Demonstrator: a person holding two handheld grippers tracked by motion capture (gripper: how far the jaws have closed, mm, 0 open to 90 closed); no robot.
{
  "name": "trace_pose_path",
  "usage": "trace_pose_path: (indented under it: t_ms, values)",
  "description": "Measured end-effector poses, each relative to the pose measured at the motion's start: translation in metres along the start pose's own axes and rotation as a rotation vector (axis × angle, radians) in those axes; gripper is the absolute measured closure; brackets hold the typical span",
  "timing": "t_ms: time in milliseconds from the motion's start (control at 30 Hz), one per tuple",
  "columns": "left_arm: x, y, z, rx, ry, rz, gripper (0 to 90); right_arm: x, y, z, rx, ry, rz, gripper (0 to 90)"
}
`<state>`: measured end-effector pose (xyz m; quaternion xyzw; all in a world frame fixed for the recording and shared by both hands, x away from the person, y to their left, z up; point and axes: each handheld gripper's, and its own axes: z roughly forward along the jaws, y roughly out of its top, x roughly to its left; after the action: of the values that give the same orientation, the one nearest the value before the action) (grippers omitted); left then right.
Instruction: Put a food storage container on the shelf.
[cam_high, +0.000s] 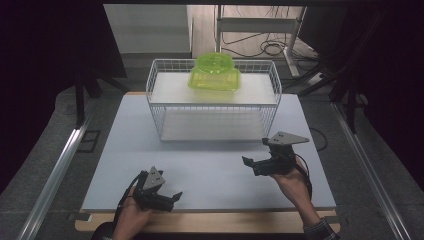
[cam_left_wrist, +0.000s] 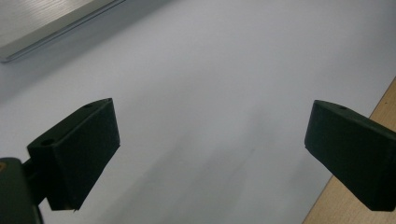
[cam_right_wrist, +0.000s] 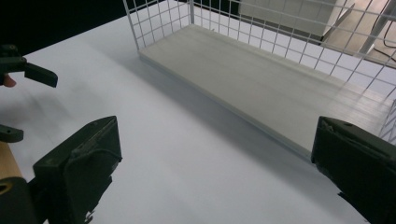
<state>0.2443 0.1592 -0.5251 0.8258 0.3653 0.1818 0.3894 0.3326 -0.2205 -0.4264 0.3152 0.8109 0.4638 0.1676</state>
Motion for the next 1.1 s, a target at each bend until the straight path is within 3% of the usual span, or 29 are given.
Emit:
trace_pose_path:
  t_ms: [567,1100]
  values:
    - [-0.001,0.0,0.002,0.006,0.005,0.009,2.9,0.0,-0.035,-0.015,0.028,-0.017,0.027,1.6]
    - [-0.001,0.0,0.002,0.011,0.004,0.01,2.7,-0.01,-0.063,-0.023,0.052,-0.059,0.035,1.6]
